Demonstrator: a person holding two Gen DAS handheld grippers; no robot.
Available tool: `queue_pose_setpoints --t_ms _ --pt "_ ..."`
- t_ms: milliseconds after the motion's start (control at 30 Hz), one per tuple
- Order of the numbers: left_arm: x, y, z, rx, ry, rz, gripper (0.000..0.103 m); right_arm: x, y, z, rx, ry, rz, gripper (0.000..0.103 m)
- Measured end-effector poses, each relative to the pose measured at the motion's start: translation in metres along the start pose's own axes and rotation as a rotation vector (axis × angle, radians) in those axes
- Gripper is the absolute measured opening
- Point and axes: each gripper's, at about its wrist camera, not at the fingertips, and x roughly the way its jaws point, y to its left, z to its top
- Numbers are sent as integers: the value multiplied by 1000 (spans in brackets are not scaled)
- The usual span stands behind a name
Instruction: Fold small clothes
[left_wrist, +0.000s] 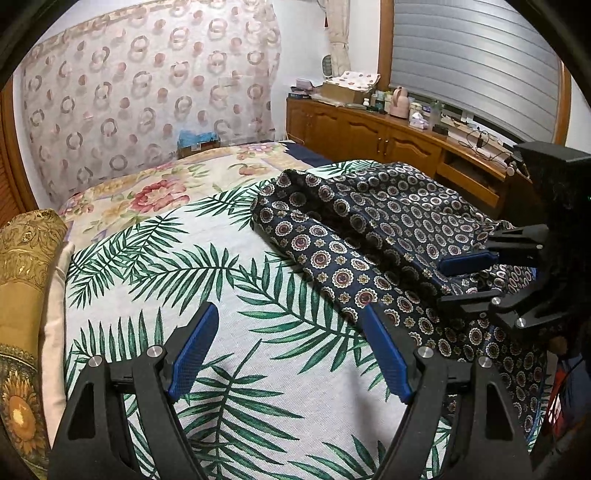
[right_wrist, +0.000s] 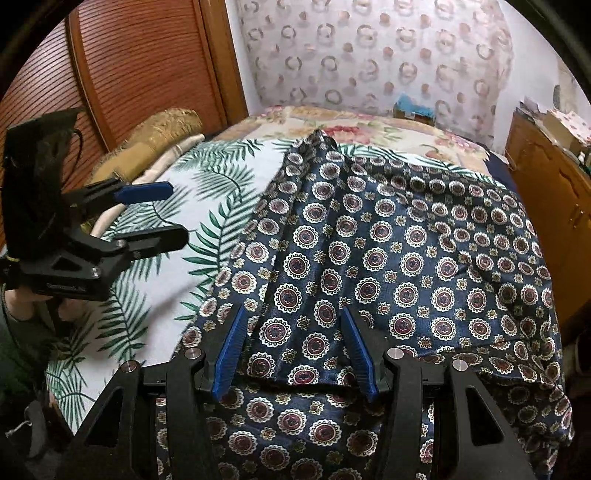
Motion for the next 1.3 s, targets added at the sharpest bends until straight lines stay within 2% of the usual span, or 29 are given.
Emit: queue_pose_setpoints --t_ms 67,100,133,200,233,367,533,667,833,1033,1067,1100,1200,1300 --pt "1 1 -1 -3 1 -3 81 5 3 3 0 7 -3 55" --pt "2 2 -1 -4 2 -4 81 5 4 3 -5 8 -5 51" --pt "3 2 -2 -5 4 -5 81 6 5 2 -10 10 -9 45" --pt "4 2 -3 -7 8 -8 81 6 5 3 -21 22 -13 19" --pt "5 2 -4 -7 11 -9 81 6 4 3 -21 23 -10 13" --pt "7 -1 -5 0 19 -16 81 -3 0 6 -46 13 -32 6" --pt "9 -4 -5 8 28 -23 81 -29 -25 30 -79 -37 -110 5" --pt "13 -7 -5 9 48 -23 81 -38 -60 58 -77 -57 -184 5" --pt "21 -5 -4 2 90 -15 81 -24 -98 94 -80 -47 -267 5" --pt "37 -4 -4 2 163 -2 81 9 -128 113 -14 -34 -346 6" --pt "38 -5 -4 10 167 7 81 10 -130 114 11 -43 -337 12" --pt "39 -7 -6 22 172 12 83 12 -130 116 37 -56 -341 25" --pt "41 -11 -7 39 179 13 88 6 -126 110 70 -104 -348 45" --pt "41 -13 -7 46 184 10 91 -3 -123 98 85 -132 -369 47"
